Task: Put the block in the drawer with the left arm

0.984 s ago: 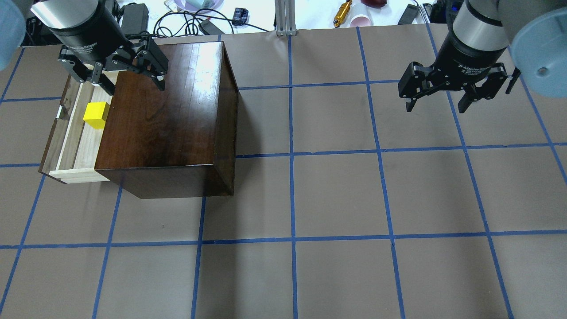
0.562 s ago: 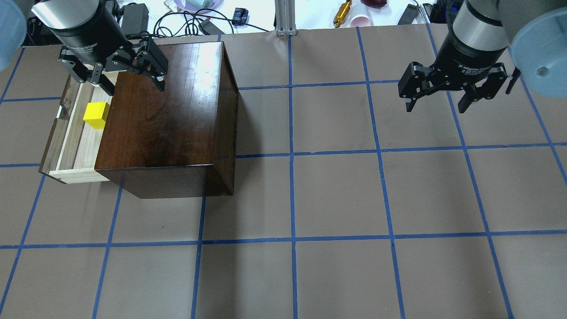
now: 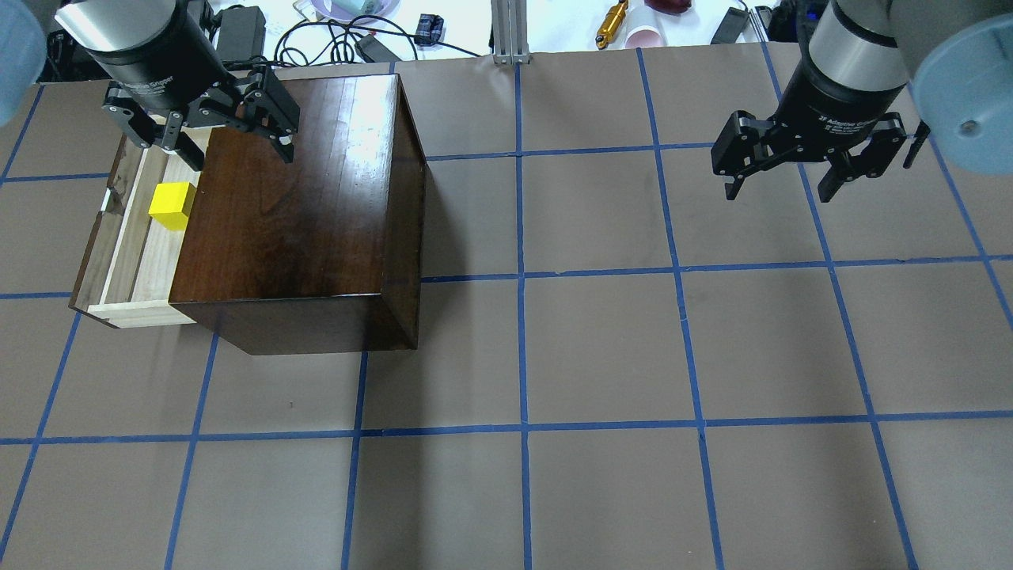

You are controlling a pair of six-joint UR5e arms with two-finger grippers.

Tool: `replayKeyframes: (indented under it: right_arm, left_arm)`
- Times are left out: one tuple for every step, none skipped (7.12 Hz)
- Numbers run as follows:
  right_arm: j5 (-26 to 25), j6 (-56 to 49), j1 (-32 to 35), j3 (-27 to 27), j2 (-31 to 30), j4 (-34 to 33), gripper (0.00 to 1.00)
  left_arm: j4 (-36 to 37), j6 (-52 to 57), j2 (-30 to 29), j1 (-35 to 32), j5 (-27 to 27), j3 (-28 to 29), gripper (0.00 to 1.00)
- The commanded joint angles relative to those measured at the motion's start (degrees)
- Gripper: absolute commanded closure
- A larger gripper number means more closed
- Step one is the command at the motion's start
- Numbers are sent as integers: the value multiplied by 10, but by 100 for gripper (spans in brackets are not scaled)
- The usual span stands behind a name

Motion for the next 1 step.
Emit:
replayKeyframes:
  right_arm:
    - [0,0,0,0,0,0,0]
  left_arm:
    - [0,0,0,0,0,0,0]
